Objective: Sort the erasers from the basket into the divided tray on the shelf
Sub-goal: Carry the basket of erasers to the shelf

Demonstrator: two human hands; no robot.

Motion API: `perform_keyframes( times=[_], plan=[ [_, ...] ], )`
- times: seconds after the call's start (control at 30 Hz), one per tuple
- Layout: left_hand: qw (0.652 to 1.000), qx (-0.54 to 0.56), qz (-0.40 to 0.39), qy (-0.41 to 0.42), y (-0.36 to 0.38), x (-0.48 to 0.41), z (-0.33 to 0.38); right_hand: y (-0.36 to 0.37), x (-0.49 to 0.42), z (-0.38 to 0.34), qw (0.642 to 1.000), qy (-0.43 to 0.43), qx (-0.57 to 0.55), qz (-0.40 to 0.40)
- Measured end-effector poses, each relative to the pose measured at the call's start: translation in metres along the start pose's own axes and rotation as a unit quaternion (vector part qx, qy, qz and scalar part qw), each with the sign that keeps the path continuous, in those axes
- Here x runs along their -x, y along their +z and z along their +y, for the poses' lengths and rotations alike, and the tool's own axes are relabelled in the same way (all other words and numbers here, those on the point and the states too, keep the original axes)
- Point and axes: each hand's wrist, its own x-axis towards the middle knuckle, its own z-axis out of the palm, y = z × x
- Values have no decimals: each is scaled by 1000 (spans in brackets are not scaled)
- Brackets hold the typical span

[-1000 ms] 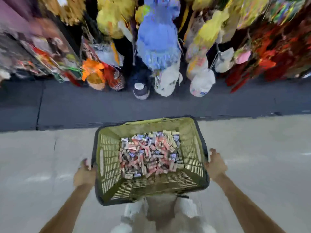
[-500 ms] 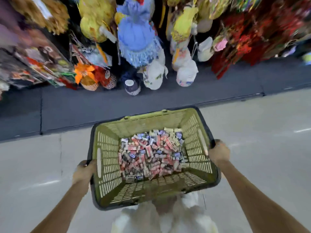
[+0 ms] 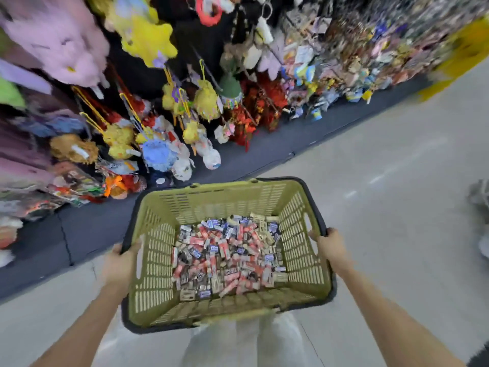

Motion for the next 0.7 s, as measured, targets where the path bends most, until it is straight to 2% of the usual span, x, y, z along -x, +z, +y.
perform_keyframes(
  times=[0.17, 0.33, 0.5, 0.7],
  plan=[
    [995, -29, -48, 79, 5, 30, 84, -81, 51, 5, 997, -15, -63, 51],
    [983, -38, -114, 142, 51, 44, 174, -147, 60, 18, 983, -14, -129, 127],
    [965, -85, -146, 198, 128, 70, 267, -213, 34, 24, 961, 37, -214, 172],
    [937, -105, -214, 255, 260, 108, 382, -308, -33, 38, 935, 90, -291, 184]
  ],
)
